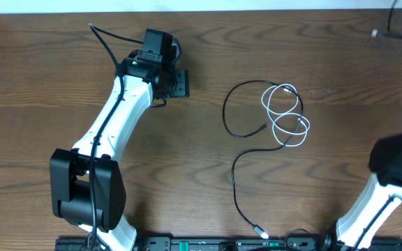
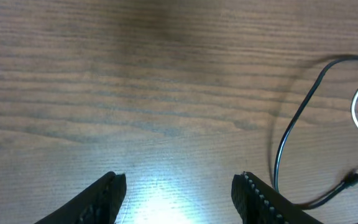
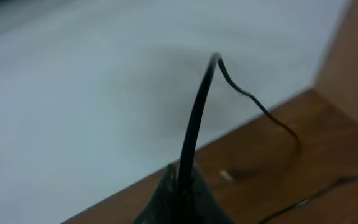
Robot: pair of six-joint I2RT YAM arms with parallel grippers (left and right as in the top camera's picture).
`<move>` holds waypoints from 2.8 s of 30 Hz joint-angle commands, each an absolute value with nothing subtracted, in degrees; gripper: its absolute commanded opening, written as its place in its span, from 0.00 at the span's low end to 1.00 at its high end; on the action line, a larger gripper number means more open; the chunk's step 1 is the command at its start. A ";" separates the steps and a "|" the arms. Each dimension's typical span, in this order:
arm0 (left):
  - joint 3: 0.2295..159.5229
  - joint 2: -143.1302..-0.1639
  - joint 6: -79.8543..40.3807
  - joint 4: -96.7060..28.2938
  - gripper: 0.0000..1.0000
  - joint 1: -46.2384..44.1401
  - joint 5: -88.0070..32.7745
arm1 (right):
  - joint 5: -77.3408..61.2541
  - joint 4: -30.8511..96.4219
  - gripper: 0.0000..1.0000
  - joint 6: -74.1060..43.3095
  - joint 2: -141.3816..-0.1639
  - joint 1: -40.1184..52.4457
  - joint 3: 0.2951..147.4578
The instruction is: Untangle cables
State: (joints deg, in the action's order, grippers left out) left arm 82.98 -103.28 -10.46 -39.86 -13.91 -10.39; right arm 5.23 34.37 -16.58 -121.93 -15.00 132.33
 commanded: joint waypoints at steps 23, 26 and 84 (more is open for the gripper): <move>83.33 -101.75 -10.11 -40.18 0.59 -13.74 -10.48 | -13.65 60.93 0.73 -12.78 -139.17 -21.41 132.22; 83.33 -101.75 -10.04 -40.53 0.59 -13.74 -10.46 | -18.24 64.86 0.77 -10.87 -137.78 -20.91 132.22; 82.96 -125.73 -54.46 -9.41 0.59 -47.22 -16.60 | -19.59 83.50 0.57 -2.46 -125.75 -14.22 123.63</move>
State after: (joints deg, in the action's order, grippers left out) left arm 82.91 -124.20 -52.66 -8.95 -47.11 -21.32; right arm -19.86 83.48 -2.00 -126.98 -14.46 122.83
